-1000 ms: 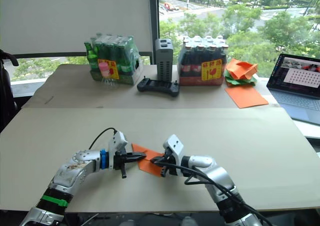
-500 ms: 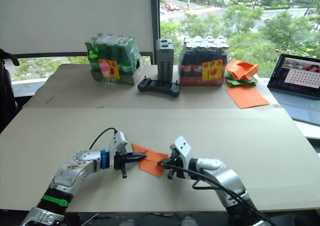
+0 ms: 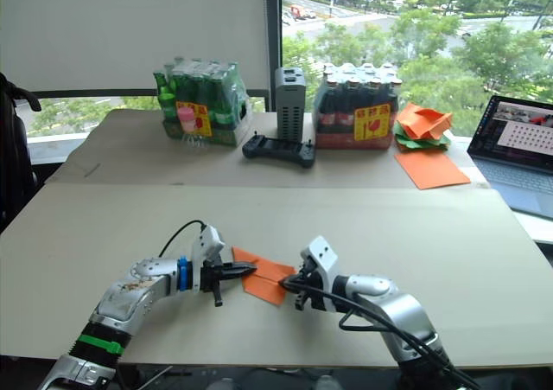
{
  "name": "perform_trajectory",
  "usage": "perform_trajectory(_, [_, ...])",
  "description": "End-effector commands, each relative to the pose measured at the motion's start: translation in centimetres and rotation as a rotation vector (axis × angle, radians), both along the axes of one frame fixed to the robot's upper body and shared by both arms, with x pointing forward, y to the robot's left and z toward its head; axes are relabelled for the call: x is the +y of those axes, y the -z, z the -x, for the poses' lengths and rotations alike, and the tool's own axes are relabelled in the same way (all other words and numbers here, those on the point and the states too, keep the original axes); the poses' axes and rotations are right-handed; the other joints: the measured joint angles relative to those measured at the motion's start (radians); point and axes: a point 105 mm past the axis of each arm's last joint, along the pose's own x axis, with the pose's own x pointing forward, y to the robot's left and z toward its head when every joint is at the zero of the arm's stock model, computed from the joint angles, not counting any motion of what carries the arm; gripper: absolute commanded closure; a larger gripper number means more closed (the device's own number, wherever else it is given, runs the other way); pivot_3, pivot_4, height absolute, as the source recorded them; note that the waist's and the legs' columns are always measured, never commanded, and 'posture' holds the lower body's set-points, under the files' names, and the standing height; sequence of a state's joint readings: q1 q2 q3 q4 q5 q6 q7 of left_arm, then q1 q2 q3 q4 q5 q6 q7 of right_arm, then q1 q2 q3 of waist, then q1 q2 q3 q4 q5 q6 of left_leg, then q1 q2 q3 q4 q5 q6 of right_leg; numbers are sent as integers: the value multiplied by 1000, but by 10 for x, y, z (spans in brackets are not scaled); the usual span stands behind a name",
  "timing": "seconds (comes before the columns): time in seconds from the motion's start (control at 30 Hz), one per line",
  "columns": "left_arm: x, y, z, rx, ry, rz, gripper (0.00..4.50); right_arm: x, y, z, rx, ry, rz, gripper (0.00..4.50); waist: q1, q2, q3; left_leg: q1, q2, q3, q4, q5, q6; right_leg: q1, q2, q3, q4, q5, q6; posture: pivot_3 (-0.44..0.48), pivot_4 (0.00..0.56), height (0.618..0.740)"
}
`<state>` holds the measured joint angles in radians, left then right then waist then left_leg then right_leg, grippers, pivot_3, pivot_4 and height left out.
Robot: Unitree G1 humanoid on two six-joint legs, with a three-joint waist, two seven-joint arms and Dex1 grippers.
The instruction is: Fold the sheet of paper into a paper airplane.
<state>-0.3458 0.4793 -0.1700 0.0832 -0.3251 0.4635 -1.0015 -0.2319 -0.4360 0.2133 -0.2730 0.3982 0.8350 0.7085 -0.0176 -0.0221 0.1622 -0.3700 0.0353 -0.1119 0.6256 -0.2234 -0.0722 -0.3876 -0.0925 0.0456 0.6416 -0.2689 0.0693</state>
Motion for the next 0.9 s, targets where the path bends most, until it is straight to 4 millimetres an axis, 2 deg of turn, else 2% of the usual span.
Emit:
perform_trajectory(0.03, [7,9,-2,33,-33,-36,4500,-7,18,1,116,59,17,4479,0,0,0,0,0,0,0,0,0,0,0,0,0,0,0,0,150,740])
perform_trajectory(0.17, [9,10,-2,33,-35,-41,4500,-5,17,-3,129,76,17,4479,-2,0,0,0,0,0,0,0,0,0,0,0,0,0,0,0,150,740])
perform_trajectory(0.27, [14,10,-3,34,-49,-48,4500,-8,28,-2,147,83,78,4479,-4,-1,0,0,0,0,0,0,0,0,0,0,0,0,0,0,150,740])
perform_trajectory(0.43, [22,8,-6,32,-72,-54,4500,-9,35,1,168,73,115,4479,-8,0,-1,1,0,0,0,0,0,0,0,0,1,0,0,0,150,740])
perform_trajectory(0.9, [44,10,-10,29,-133,-74,4500,-10,37,-1,169,63,129,4479,-26,0,-1,1,1,0,-1,0,0,0,1,0,1,0,0,0,150,740])
